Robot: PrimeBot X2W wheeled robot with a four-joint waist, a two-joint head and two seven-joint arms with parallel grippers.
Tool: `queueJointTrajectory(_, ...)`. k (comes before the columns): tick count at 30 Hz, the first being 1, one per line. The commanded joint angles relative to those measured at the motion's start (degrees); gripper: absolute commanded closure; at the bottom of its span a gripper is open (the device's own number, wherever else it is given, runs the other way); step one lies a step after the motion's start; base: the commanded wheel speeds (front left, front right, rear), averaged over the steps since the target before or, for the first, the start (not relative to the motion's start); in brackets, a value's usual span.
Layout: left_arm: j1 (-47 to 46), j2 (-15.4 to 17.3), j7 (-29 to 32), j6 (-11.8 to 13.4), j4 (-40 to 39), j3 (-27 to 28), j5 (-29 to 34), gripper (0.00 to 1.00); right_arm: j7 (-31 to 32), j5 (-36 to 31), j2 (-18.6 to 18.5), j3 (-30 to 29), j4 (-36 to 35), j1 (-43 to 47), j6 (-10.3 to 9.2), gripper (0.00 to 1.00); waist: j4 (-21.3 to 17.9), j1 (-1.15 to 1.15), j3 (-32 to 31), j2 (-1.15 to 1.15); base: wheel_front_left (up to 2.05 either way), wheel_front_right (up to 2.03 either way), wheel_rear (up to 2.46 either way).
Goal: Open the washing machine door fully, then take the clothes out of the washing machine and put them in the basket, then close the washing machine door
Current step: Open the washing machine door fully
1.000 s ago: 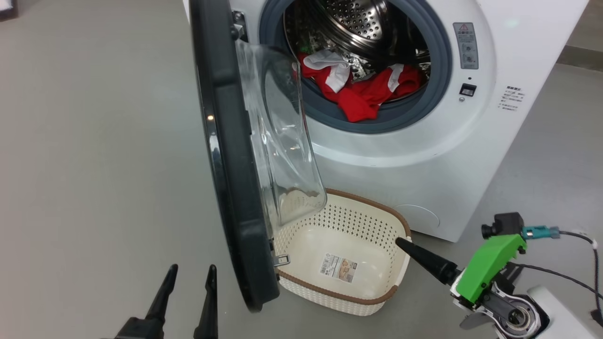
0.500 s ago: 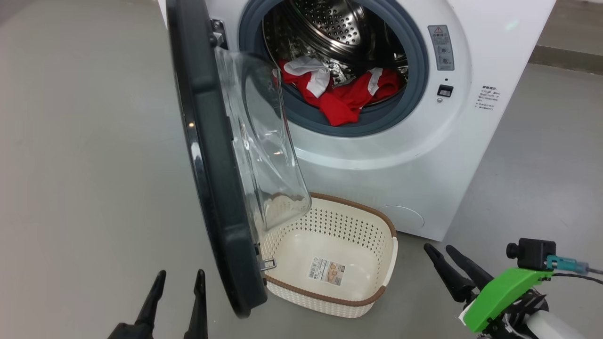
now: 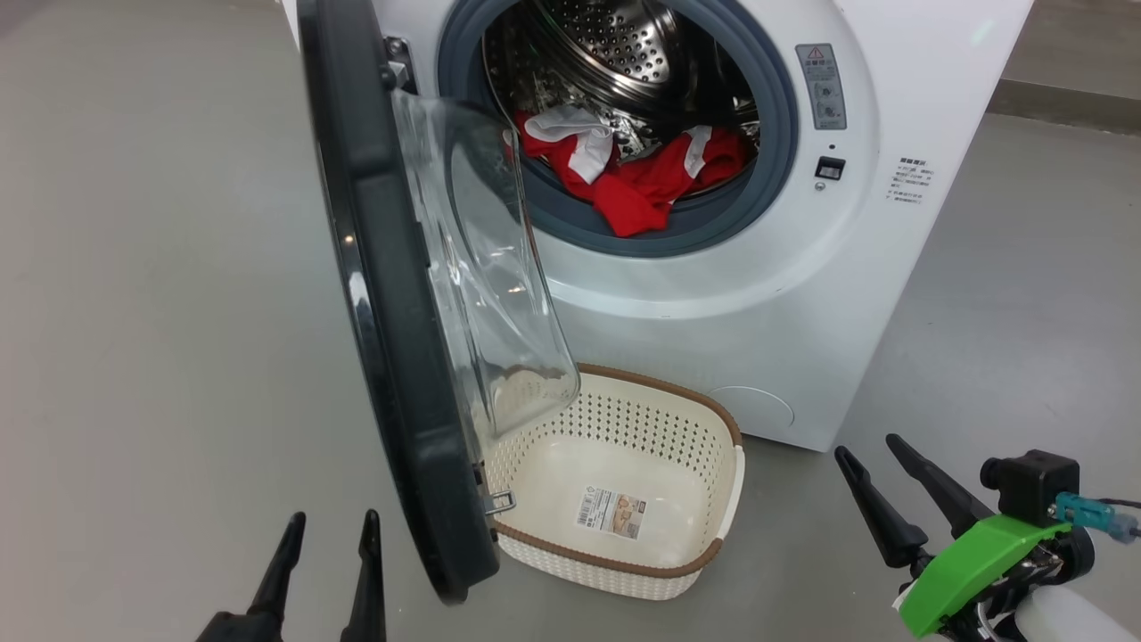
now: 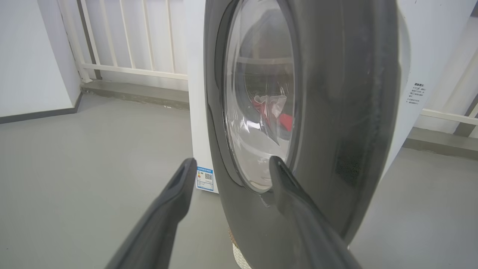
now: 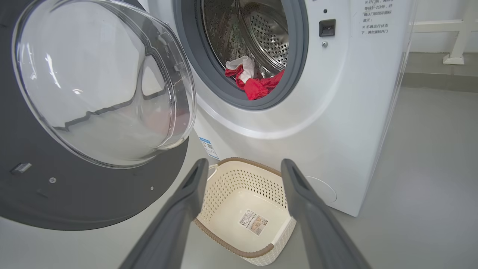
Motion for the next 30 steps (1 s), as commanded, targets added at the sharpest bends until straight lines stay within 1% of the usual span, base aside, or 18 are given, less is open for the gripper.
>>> queueJointTrajectory(1,-0.6,0.4,-0.5,-0.3,-1.2,2.1,0.2,0.0,-0.8,-2.5,-0.1,-1.1,-1.7,1.7,0.37,0.0,0.0,0.0,0.0,0.0,0.0,0.0,0.0)
queueJointTrajectory(6,-0.6,0.4,-0.5,-0.4,-1.0,2.3,0.3,0.0,-0.8,-11.7,3.1,-9.2,-5.3,5.6,0.37,0.0,0.0,0.0,-0.2,0.0,0.0,0.0,0.0)
queueJointTrajectory(10,-0.6,0.4,-0.5,-0.6,-1.1,2.4,0.4,0.0,-0.8,-18.1,5.6,-14.5,-8.4,8.4,0.37,0.0,0.0,0.0,-0.4,0.0,0.0,0.0,0.0)
queueJointTrajectory(14,-0.4,0.4,-0.5,-0.8,-1.1,2.6,0.7,0.0,-0.8,-22.0,7.9,-18.6,-10.1,10.6,0.37,0.0,0.1,0.0,-0.6,0.0,0.0,0.0,0.0)
queueJointTrajectory(19,-0.3,0.4,-0.5,-0.9,-1.3,2.7,0.8,0.0,-0.8,-24.5,9.3,-20.8,-10.6,12.4,0.37,0.0,0.3,0.0,-0.6,0.0,0.0,0.0,0.0)
queueJointTrajectory(30,-0.2,0.4,-0.5,-0.7,-1.0,2.6,0.5,0.0,-0.8,-26.6,10.6,-21.8,-9.6,13.7,0.37,0.0,0.0,0.0,-0.5,0.0,0.0,0.0,0.0)
